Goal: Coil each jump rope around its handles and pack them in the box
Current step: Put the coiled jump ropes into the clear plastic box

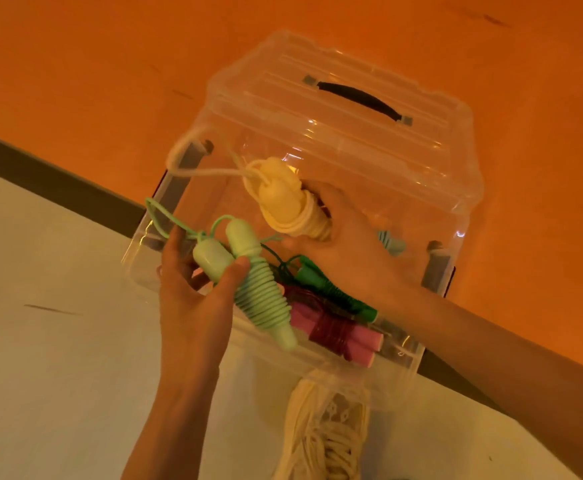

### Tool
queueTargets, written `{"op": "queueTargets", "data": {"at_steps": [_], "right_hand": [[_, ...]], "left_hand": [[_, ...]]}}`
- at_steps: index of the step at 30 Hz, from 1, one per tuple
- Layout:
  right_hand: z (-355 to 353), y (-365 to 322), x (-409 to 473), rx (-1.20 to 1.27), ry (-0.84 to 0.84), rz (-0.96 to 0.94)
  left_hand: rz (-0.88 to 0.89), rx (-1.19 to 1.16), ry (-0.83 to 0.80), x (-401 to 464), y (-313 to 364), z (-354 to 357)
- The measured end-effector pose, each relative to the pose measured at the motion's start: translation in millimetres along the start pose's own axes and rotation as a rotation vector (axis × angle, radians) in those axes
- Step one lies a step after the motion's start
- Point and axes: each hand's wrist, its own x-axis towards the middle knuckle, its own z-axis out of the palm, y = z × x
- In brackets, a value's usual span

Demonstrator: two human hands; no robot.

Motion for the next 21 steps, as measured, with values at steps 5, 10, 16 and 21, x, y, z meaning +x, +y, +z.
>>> {"op": "queueTargets", "data": {"at_steps": [5,10,16,21], "right_hand": [[52,12,35,0.016,0.011,0.02],[73,24,48,-0.035,0.01,0.013],[75,29,53,-0.26,-0.05,-0.032],[72,33,48,-0.421,-0.062,-0.003]], "left_hand": [[0.02,0.01,0.027,-3,-2,-6],[0.047,0.019,0.064,-7,-2,-5],[0.075,0.049,0.092,-13,-4,-5],[0.083,0.055,0.097,-15,-2,-4]]}}
